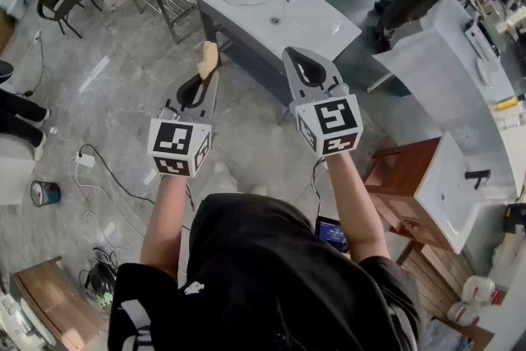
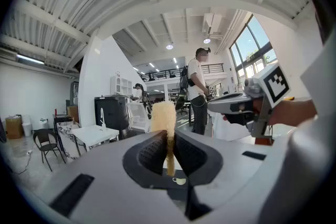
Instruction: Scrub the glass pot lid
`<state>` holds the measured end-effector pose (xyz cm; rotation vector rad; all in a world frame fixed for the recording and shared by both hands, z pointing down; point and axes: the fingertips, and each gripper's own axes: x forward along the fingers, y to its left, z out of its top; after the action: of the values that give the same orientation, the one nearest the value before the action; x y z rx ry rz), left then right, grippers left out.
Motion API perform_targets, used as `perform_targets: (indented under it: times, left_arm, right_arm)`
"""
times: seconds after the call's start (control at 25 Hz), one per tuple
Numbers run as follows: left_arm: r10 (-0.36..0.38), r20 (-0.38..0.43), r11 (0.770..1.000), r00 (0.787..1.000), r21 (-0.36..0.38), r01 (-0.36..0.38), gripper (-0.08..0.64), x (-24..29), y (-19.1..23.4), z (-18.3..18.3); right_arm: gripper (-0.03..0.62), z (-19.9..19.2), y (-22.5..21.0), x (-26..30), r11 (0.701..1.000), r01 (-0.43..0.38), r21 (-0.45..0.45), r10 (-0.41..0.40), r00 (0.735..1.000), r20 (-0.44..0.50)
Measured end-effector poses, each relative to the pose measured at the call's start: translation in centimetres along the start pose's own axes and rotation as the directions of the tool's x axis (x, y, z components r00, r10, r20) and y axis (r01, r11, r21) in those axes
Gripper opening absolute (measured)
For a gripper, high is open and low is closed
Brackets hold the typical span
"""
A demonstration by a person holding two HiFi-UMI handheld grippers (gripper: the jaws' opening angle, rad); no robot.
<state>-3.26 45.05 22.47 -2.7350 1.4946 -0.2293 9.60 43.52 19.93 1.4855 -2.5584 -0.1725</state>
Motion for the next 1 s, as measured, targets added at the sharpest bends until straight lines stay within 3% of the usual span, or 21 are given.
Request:
perform_targets:
  times: [0.36, 1.0]
  left_arm:
    - [-0.007, -0.006, 1.000, 1.000, -0.009, 0.007, 0.020, -0.6, -2.1, -0.1]
    - [-0.010, -0.002, 1.000, 1.000, -0.021, 0.010, 0.020, 2.6, -0.1, -0.3]
  right_arm:
    - [-0.002, -1.3, -0.4, -1.8, 0.999, -0.006, 0.034, 0.006, 1.000, -0.011]
    - [-0.002, -2.3, -1.9, 1.1, 0.999, -0.016, 0.047, 0.016, 1.000, -0.014]
